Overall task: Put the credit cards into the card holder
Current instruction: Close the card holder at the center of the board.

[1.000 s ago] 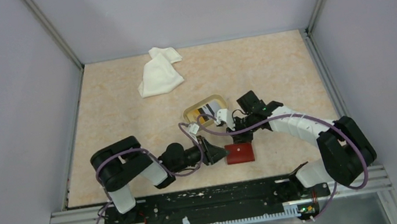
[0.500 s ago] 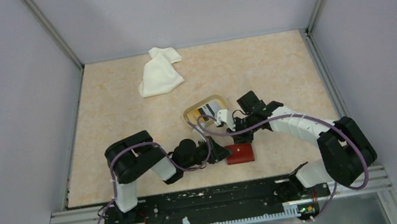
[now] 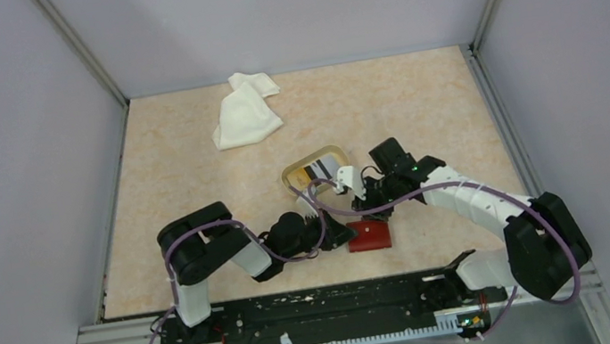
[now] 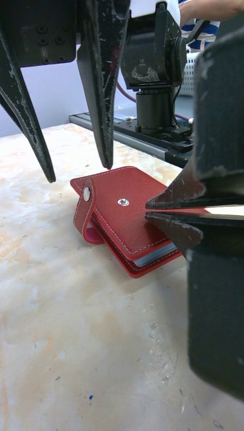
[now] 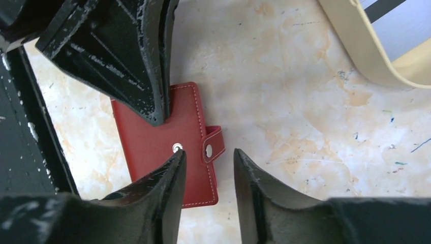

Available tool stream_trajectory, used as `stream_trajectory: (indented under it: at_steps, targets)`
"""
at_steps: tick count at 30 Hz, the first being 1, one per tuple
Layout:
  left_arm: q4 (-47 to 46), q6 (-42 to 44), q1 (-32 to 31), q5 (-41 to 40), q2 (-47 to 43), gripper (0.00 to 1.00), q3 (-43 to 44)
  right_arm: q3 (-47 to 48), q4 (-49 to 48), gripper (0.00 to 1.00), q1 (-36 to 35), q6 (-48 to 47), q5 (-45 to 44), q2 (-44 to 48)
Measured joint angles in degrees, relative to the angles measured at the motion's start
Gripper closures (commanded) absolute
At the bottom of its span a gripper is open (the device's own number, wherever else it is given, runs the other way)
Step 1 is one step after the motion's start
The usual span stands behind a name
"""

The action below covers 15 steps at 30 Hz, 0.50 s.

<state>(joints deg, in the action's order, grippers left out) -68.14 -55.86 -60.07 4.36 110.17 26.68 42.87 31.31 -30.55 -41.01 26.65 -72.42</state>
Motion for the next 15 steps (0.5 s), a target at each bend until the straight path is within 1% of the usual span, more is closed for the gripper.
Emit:
stream_trajectory:
  at_steps: [2,7,12,15]
  targets:
    - [0.3,0.0,0.0,0.0,-0.1,0.89,0.1,0.0,0.7,0.54,0.2,-0.7,0.3,0.0]
    - [0.5,0.1,0.0,0.0,-0.2,0.89,0.1,0.0,3.5,0.55,0.5,-3.7,1.5,-0.4]
    - [0.6,0.2,0.0,0.1,-0.3,0.89,0.2,0.3,4.3,0.61,0.5,-4.9,1.8,-2.2]
    - [0.7,0.2,0.0,0.2,-0.3,0.89,0.2,0.3,3.8,0.71,0.7,-4.7,1.6,-2.3]
